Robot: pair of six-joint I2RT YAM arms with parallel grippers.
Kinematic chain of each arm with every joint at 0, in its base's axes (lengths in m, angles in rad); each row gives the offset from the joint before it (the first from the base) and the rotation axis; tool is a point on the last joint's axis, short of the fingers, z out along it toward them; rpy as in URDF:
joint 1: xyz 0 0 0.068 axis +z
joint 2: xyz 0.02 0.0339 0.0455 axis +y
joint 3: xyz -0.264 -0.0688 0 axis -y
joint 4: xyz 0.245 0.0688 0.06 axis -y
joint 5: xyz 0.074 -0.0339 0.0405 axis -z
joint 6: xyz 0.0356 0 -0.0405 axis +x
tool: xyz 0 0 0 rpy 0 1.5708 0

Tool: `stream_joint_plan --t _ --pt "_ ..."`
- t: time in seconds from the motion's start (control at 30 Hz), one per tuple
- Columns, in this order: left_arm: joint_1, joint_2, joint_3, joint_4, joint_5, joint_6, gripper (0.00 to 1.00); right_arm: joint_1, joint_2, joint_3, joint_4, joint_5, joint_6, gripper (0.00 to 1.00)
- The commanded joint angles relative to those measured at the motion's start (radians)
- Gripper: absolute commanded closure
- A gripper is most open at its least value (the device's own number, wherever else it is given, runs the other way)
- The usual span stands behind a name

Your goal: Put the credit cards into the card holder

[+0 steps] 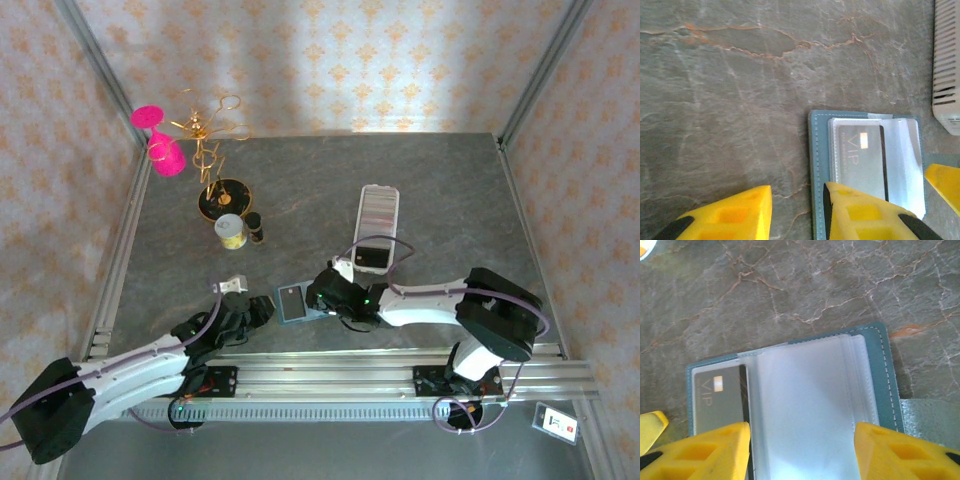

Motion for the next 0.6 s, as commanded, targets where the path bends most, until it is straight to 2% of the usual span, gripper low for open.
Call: stream_joint_plan --t 0.0,0.57 --pt "0.005 0.016 0.017 0.057 0.023 0.02 0.68 -0.003 0.04 0.019 -0.037 0.02 0.004 0.43" --pt "0.005 0.106 -0.016 0.147 0.045 0.02 0.74 0.004 0.108 0.056 0.063 -0.128 0.021 0.42"
